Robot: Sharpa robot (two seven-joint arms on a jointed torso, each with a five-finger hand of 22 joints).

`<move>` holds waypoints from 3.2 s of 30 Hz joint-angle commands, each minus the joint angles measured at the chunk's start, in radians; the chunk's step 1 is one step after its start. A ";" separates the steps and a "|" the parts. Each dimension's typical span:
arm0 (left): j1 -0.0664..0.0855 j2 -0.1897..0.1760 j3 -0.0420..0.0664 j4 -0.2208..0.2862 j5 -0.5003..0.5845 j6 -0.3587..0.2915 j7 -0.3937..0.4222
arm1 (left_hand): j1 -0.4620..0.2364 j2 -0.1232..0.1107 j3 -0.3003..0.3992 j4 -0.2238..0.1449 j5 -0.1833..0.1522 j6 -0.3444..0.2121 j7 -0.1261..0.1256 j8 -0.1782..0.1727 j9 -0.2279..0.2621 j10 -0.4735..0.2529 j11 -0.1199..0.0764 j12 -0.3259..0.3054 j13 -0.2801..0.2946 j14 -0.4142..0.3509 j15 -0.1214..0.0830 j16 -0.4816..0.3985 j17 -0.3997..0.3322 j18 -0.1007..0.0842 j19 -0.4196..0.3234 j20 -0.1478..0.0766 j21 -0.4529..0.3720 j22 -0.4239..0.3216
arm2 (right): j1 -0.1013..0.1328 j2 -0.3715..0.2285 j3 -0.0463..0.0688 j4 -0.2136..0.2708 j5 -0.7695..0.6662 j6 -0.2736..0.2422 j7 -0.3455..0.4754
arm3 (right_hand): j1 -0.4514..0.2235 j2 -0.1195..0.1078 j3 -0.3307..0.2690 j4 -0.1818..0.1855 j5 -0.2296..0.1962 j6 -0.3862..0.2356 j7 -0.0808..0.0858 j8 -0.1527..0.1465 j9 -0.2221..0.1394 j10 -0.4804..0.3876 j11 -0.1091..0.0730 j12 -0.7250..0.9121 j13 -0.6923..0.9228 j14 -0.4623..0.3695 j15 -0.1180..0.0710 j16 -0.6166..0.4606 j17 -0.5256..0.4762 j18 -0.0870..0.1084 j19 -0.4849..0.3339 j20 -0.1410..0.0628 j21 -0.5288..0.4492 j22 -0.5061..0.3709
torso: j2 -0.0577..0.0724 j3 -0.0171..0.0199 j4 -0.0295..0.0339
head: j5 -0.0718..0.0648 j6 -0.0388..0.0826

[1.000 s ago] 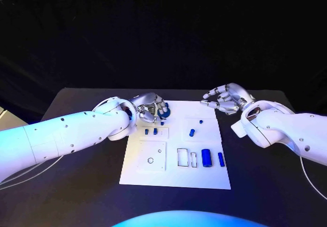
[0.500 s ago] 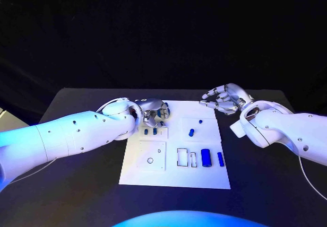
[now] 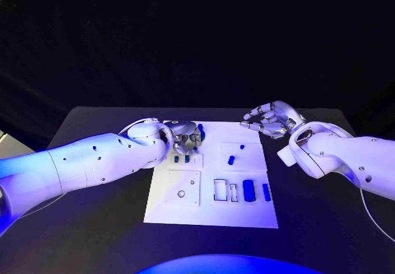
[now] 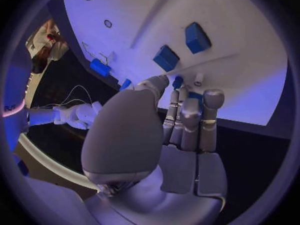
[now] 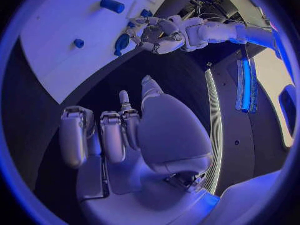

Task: Assemble the parts on the task board

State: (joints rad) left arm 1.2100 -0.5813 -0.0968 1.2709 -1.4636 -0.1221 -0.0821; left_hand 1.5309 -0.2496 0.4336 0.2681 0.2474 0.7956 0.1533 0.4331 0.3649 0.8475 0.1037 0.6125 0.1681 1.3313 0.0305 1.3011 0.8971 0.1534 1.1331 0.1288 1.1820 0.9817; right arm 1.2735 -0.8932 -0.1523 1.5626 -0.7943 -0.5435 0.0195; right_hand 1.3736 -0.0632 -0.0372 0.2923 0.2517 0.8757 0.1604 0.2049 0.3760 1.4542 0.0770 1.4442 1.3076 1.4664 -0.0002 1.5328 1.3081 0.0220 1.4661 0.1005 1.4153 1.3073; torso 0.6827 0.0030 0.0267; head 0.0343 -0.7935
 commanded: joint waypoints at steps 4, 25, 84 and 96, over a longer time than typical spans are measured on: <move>0.000 0.008 0.000 -0.007 -0.016 0.016 -0.024 | 0.010 -0.002 0.035 -0.009 -0.005 0.009 -0.001 -0.006 -0.007 0.014 -0.002 -0.004 -0.005 0.007 -0.002 0.008 0.001 -0.020 0.006 0.000 0.013 0.012 | -0.001 0.001 0.000 0.000 -0.003 0.014 0.007 | -0.001 0.006 -0.004 -0.002 0.006 -0.006 0.000 0.005 -0.001 -0.003 0.000 -0.004 0.140 0.077 0.003 -0.006 0.147 0.018 0.026 0.006 -0.005 0.156 | 0.000 0.0008 -0.0001 | -0.001 0.001; 0.000 0.020 0.000 -0.020 0.000 0.037 -0.010 | -0.011 0.011 0.140 -0.077 -0.013 0.088 -0.011 -0.002 -0.011 0.104 -0.028 0.000 -0.010 0.027 -0.024 0.033 0.020 -0.029 0.026 -0.016 0.070 0.077 | -0.001 0.003 0.000 0.001 -0.003 0.015 0.006 | -0.002 0.008 -0.003 -0.002 0.006 -0.006 0.000 0.005 -0.002 -0.003 0.000 -0.003 0.140 0.077 0.003 -0.006 0.149 0.018 0.026 0.006 -0.004 0.156 | 0.000 -0.0008 0.0011 | -0.003 -0.003; 0.000 0.042 0.000 -0.031 0.024 0.065 -0.028 | -0.066 0.048 0.169 -0.159 -0.020 0.154 -0.017 -0.053 -0.001 0.178 -0.038 -0.061 -0.009 0.050 -0.032 0.054 0.022 -0.040 0.062 -0.021 0.111 0.133 | -0.002 0.006 0.000 -0.002 -0.003 0.019 0.004 | -0.001 0.011 -0.003 -0.003 0.007 -0.004 -0.001 0.008 -0.001 -0.001 0.000 -0.001 0.142 0.077 0.002 -0.006 0.149 0.017 0.027 0.006 -0.003 0.157 | -0.001 -0.0005 0.0012 | -0.009 -0.008; -0.001 0.039 0.000 -0.037 0.027 -0.002 -0.005 | -0.064 0.048 0.185 -0.191 -0.017 0.163 -0.017 -0.071 0.001 0.200 -0.037 -0.089 -0.009 0.056 -0.034 0.058 0.027 -0.043 0.070 -0.027 0.122 0.146 | -0.002 0.007 0.000 -0.001 -0.003 0.017 0.006 | 0.000 0.013 -0.003 -0.003 0.007 -0.003 -0.001 0.009 -0.001 0.000 -0.001 -0.001 0.142 0.077 0.002 -0.006 0.150 0.018 0.027 0.006 -0.004 0.157 | -0.001 0.0003 0.0010 | -0.008 -0.001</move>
State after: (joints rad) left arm 1.2109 -0.5423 -0.0955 1.2348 -1.4384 -0.0911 -0.1031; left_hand 1.4674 -0.2089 0.6183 0.0809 0.2275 0.9524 0.1346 0.3654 0.3652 1.0412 0.0684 0.5248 0.1606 1.3832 0.0000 1.3542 0.9254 0.1226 1.1978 0.1034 1.3010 1.1275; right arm 1.2718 -0.8872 -0.1524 1.5603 -0.7937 -0.5380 0.0185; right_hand 1.3737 -0.0632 -0.0372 0.2922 0.2517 0.8757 0.1604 0.2089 0.3761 1.4542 0.0770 1.4442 1.3076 1.4664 -0.0002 1.5328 1.3073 0.0220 1.4661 0.1005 1.4153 1.3073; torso 0.6816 0.0030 0.0279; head 0.0251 -0.7972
